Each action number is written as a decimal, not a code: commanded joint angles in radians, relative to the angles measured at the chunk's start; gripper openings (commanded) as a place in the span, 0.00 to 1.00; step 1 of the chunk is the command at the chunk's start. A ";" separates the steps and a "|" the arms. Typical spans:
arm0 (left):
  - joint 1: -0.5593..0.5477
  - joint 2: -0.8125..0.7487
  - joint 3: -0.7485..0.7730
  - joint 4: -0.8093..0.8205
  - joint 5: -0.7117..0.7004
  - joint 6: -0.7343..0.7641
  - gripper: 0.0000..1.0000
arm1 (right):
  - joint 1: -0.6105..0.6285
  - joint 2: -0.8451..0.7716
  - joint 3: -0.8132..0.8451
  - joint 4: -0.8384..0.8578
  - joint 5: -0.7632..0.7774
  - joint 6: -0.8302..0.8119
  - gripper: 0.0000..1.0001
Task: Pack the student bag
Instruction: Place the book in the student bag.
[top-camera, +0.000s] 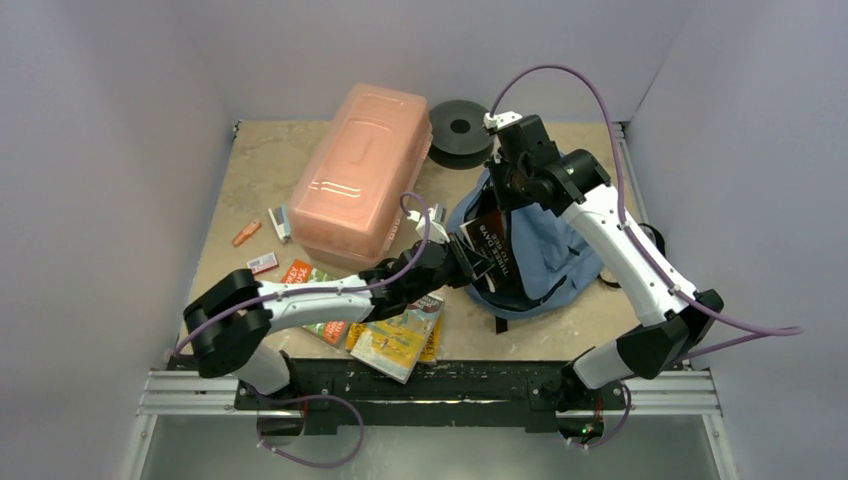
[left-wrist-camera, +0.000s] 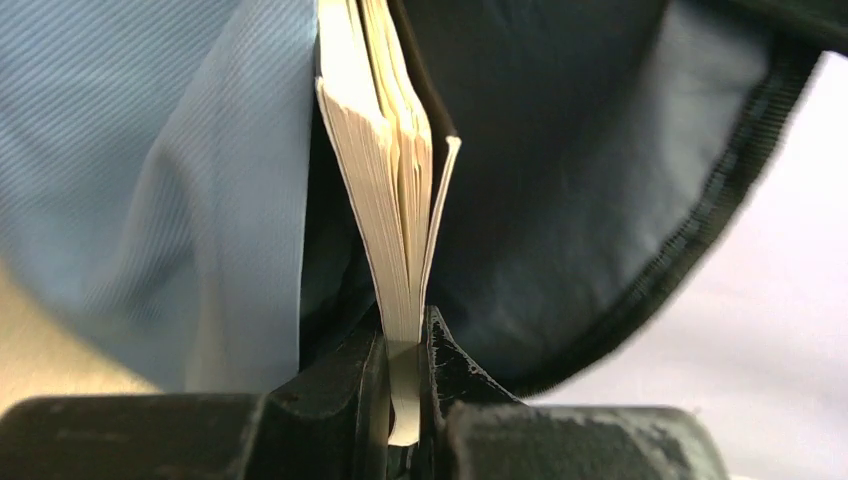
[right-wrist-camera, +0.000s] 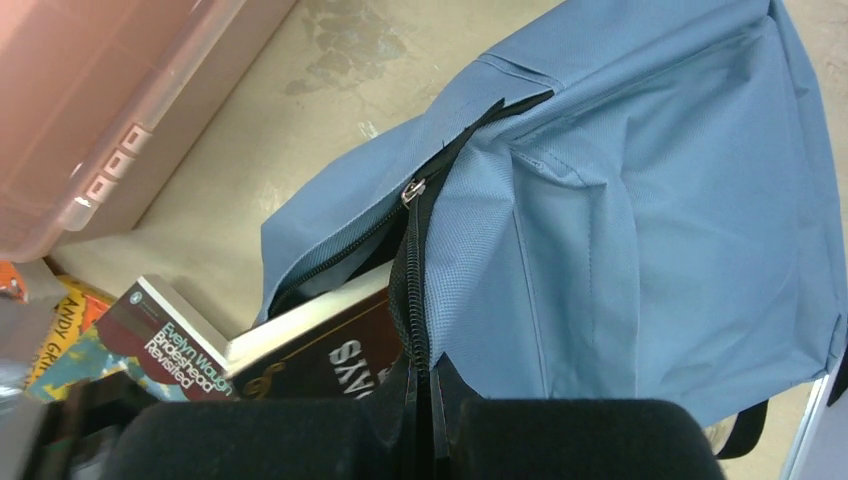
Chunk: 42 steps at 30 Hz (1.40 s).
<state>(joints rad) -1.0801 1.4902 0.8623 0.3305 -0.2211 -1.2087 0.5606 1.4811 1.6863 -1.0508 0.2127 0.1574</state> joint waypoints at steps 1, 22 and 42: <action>0.003 0.095 0.100 0.384 0.009 0.069 0.00 | 0.001 -0.033 0.077 0.019 -0.036 0.011 0.00; 0.026 0.614 0.559 0.268 -0.137 -0.110 0.00 | 0.000 -0.066 0.036 0.026 -0.062 0.006 0.00; 0.069 0.648 0.567 -0.038 -0.067 -0.274 0.60 | -0.054 -0.011 -0.058 0.084 0.040 -0.013 0.00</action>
<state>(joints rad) -1.0348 2.1792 1.4223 0.3912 -0.3023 -1.4475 0.5175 1.4727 1.6150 -1.0256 0.2249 0.1535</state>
